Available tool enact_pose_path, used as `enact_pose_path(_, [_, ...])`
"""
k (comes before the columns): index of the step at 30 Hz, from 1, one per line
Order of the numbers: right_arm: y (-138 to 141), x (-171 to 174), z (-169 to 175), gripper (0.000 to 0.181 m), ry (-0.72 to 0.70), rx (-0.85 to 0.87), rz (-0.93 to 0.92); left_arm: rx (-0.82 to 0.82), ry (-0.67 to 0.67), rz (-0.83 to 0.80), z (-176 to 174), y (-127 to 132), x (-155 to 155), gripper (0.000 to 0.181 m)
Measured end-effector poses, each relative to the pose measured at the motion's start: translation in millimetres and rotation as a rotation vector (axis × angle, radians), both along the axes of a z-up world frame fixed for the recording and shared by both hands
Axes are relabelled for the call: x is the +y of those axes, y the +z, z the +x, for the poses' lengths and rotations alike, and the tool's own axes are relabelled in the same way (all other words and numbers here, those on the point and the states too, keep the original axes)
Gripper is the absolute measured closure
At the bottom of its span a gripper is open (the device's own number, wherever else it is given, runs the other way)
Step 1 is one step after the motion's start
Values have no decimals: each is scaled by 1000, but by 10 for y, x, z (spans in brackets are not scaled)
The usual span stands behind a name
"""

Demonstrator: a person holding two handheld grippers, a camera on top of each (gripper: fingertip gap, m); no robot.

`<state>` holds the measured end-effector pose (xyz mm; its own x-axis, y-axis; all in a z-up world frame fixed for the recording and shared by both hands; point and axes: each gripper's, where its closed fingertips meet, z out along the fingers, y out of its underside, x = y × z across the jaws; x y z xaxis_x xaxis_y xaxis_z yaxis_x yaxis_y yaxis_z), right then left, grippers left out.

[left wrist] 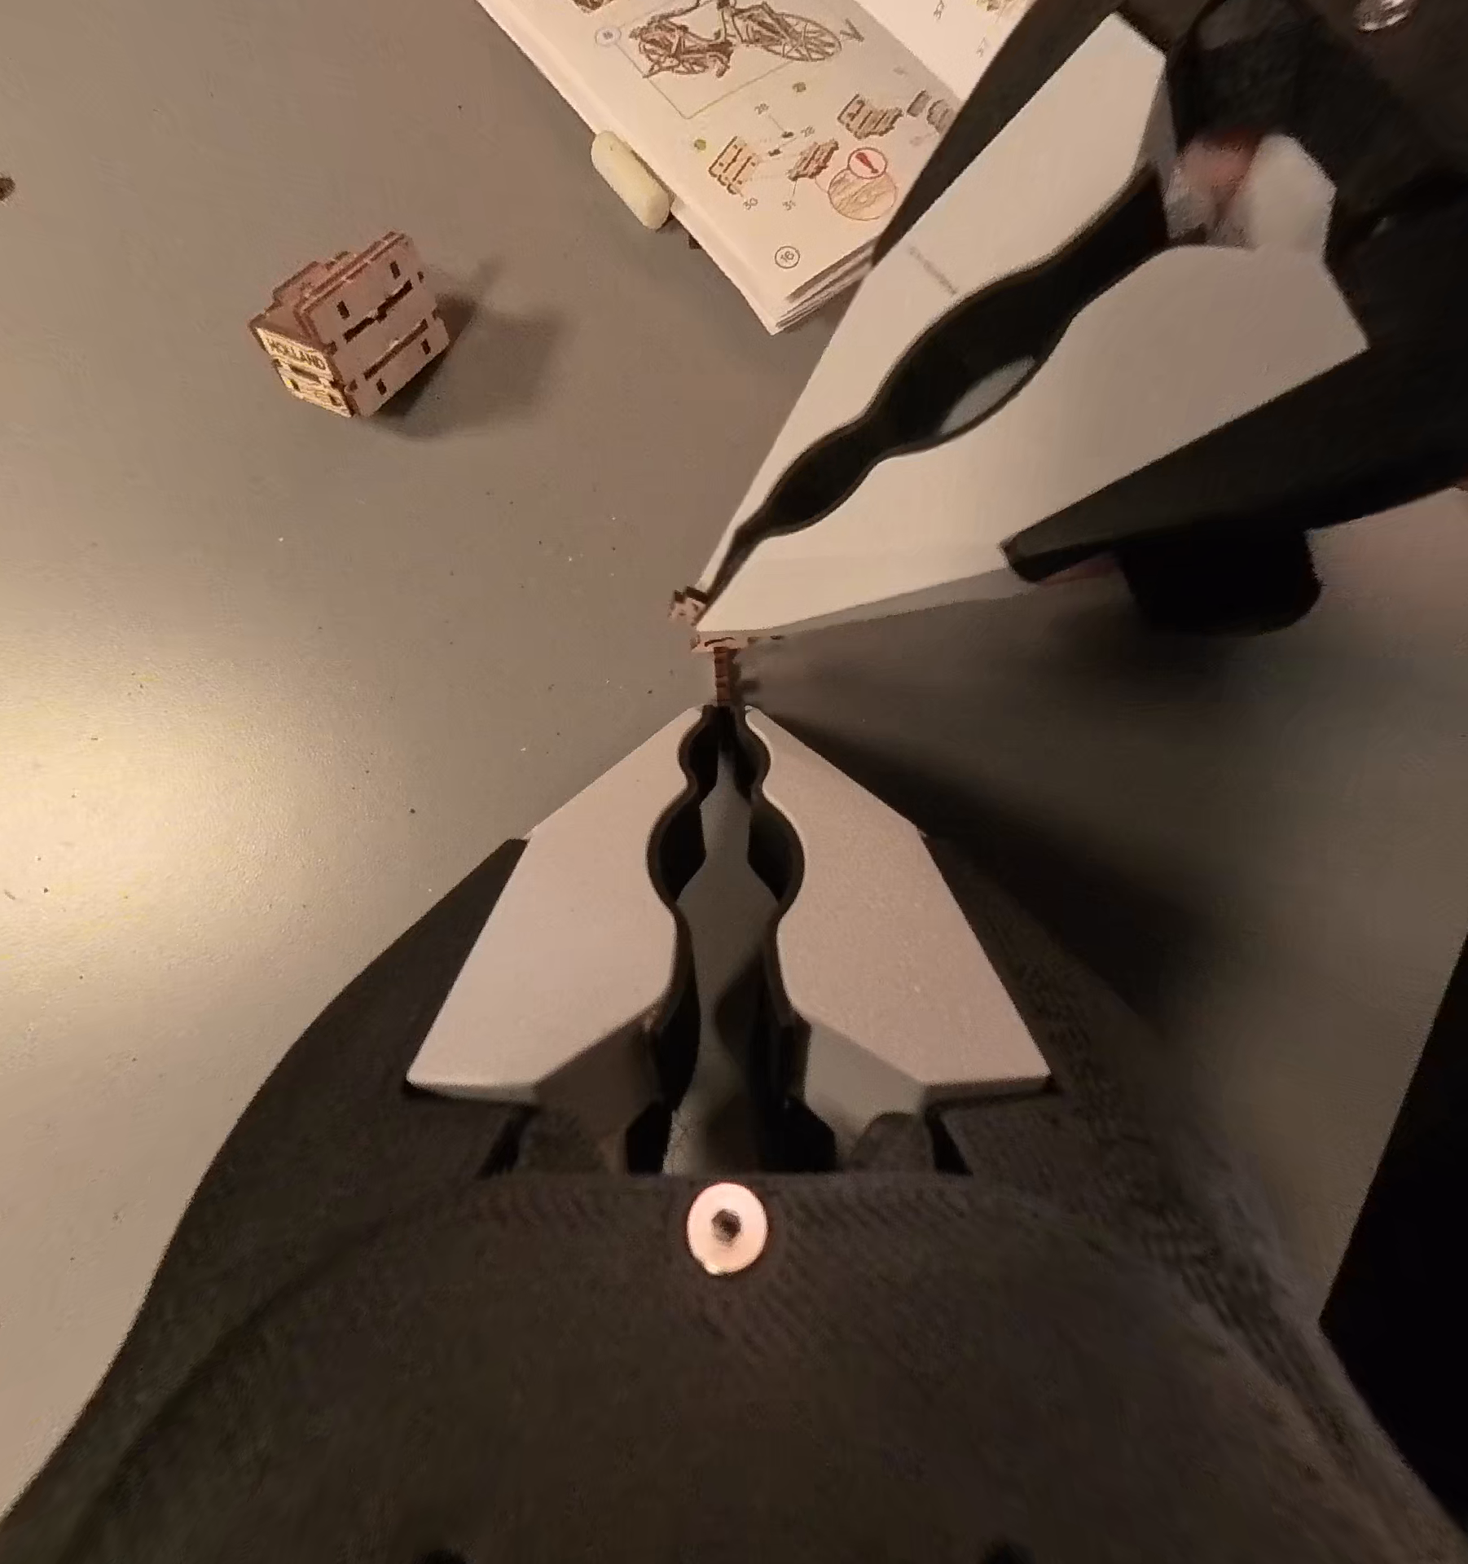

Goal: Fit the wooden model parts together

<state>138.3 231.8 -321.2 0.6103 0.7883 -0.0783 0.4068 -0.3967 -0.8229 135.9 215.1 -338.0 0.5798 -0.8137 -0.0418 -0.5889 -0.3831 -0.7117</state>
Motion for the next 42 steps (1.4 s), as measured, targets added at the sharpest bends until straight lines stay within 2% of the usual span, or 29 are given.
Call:
enact_pose_path(11, [-14,7,0,181,-29,30,-58,-11,1,-4,1,2,-1,180])
enact_pose_path(30, [-24,-11,16,181,-70,-4,-17,11,20,8,1,-2,3,180])
enact_pose_path(35, [-14,-8,9,181,-83,43,-52,15,15,1,2,-4,5,180])
enact_pose_path(42, [410,51,206,165,-156,264,131,4,5,3,0,-6,4,180])
